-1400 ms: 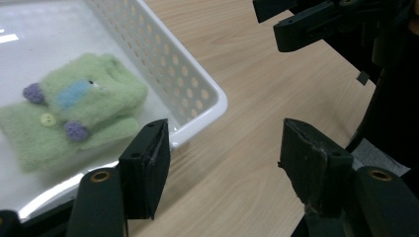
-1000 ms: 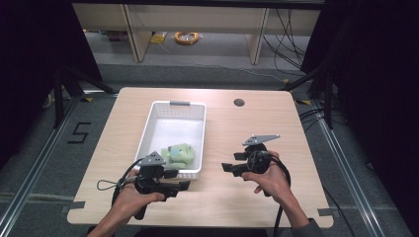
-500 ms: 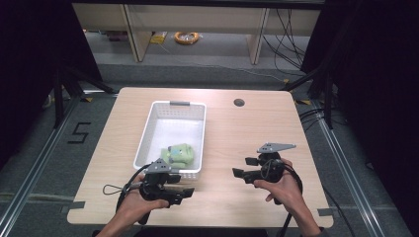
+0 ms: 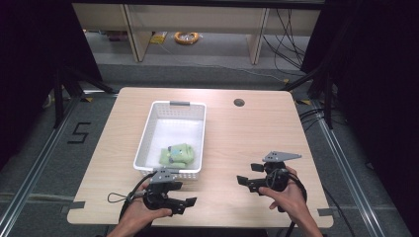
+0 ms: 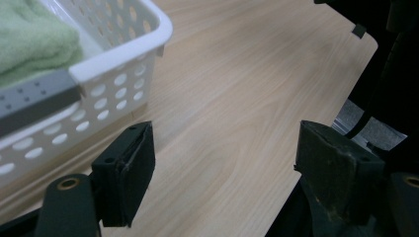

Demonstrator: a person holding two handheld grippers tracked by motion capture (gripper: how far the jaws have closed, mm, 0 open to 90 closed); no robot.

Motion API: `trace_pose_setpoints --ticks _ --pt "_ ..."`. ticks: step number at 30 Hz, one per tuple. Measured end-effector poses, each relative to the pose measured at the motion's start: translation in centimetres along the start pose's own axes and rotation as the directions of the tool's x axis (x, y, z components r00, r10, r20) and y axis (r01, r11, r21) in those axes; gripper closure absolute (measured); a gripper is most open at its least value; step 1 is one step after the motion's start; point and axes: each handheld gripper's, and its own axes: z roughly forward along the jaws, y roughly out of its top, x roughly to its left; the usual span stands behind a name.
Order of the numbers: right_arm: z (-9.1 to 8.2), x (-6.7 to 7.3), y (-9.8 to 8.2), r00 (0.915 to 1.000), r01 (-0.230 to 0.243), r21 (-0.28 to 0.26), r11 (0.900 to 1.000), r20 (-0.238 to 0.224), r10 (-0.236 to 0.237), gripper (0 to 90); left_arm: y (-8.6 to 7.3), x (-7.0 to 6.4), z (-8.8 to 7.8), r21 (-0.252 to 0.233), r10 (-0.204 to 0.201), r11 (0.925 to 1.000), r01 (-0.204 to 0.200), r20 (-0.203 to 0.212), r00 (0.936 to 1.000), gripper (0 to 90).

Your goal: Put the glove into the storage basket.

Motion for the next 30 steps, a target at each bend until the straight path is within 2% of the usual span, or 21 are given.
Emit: trace_pose_setpoints --ticks 2,3,5,6,8,9,10,11,14,15,17,18,19,20,21,24,25,26,28,29,30 --pt "0.0 0.3 -0.5 0.9996 -0.023 0.011 1.0 -0.014 0.023 21.7 -0.5 0.1 0.0 0.008 0.001 1.0 -0.001 0.001 1.0 21.8" --pt "-0.1 0.1 -0.7 1.0 0.006 0.001 1.0 -0.001 -0.006 21.5 -0.5 0.1 0.0 0.008 0.001 1.0 -0.001 0.001 1.0 21.7" --pt "-0.1 0.3 -1.2 0.9999 -0.005 -0.004 1.0 -0.015 0.005 21.3 -1.1 0.2 0.0 -0.003 0.0 1.0 0.0 0.0 1.0 21.3" --pt "-0.1 0.2 -1.5 0.9998 0.017 -0.01 1.0 -0.004 -0.017 21.0 -1.3 0.2 0.0 -0.002 0.001 1.0 -0.001 -0.002 1.0 20.9" --pt "-0.2 0.3 -2.0 1.0 0.009 -0.013 1.0 -0.003 -0.009 20.6 -1.8 0.2 0.1 -0.013 0.008 0.9999 -0.008 -0.007 0.9999 20.4" --pt "-0.3 0.3 -2.2 0.9999 0.01 -0.003 1.0 -0.001 -0.01 20.5 -2.0 0.2 0.1 -0.004 0.01 0.9999 -0.01 -0.014 0.9999 20.3" --pt "-0.2 0.2 -2.5 0.9999 0.013 -0.02 1.0 -0.001 -0.013 20.5 -2.2 0.1 0.1 0.004 0.003 1.0 -0.003 -0.02 0.9998 20.1" --pt "-0.3 0.3 -2.7 1.0 -0.005 -0.003 1.0 -0.002 0.005 20.4 -2.3 0.1 0.1 0.0 0.015 0.9999 -0.015 -0.019 0.9997 20.0" --pt "-0.3 0.1 -3.5 0.9998 0.019 -0.02 1.0 0.005 -0.019 19.7 -2.9 0.0 0.4 0.001 0.01 1.0 -0.01 -0.009 0.9999 19.6" --pt "-0.3 0.3 -3.8 1.0 -0.002 -0.007 1.0 0.004 0.002 19.5 -3.2 -0.1 0.5 0.007 0.006 1.0 -0.006 -0.005 1.0 19.4" --pt "-0.3 0.1 -4.4 0.9998 0.017 0.002 1.0 0.013 -0.017 19.3 -3.5 -0.2 0.7 0.01 0.015 0.9998 -0.014 -0.015 0.9998 19.3" --pt "-0.3 0.0 -4.7 0.9996 0.026 -0.002 1.0 0.011 -0.026 19.3 -3.6 -0.1 0.7 0.016 0.04 0.9991 -0.04 -0.015 0.9991 19.3" --pt "-0.5 0.1 -5.1 0.9993 0.028 0.006 1.0 0.025 -0.028 19.3 -3.8 -0.1 0.7 0.017 0.036 0.9992 -0.035 -0.015 0.9992 19.3" --pt "-0.7 0.6 -5.3 0.9995 -0.013 0.027 1.0 0.03 0.012 19.2 -3.8 -0.1 0.7 0.018 0.039 0.9991 -0.038 -0.016 0.9991 19.2" --pt "-0.6 0.2 -5.6 0.999 0.038 0.006 0.999 0.024 -0.038 19.1 -4.0 -0.1 0.8 0.003 0.031 0.9995 -0.031 -0.013 0.9995 19.1" --pt "-1.0 0.7 -6.3 0.9997 0.01 0.019 1.0 0.023 -0.011 19.0 -4.2 -0.1 0.7 -0.003 0.03 0.9996 -0.03 -0.022 0.9993 19.0" --pt "-1.0 0.5 -6.5 0.9986 0.042 0.015 0.999 0.033 -0.042 19.0 -4.3 -0.2 0.7 -0.003 0.026 0.9997 -0.026 -0.019 0.9995 18.9" --pt "-1.0 0.6 -6.7 0.999 0.034 0.017 0.999 0.028 -0.034 19.0 -4.4 -0.3 0.7 -0.001 0.016 0.9999 -0.016 -0.024 0.9996 18.9" --pt "-1.1 1.0 -7.2 0.9991 0.029 0.036 0.999 0.031 -0.03 19.0 -4.6 -0.3 0.7 0.003 0.033 0.9994 -0.033 -0.027 0.9991 18.9" --pt "-1.1 1.0 -7.3 0.9988 0.034 0.046 0.998 0.033 -0.035 19.0 -4.7 -0.5 0.8 0.01 0.017 0.9998 -0.017 -0.022 0.9996 18.9" --pt "-1.2 1.0 -7.5 0.998 0.046 0.05 0.998 0.041 -0.048 19.0 -4.8 -0.5 0.8 0.01 0.029 0.9996 -0.028 -0.028 0.9992 18.9"
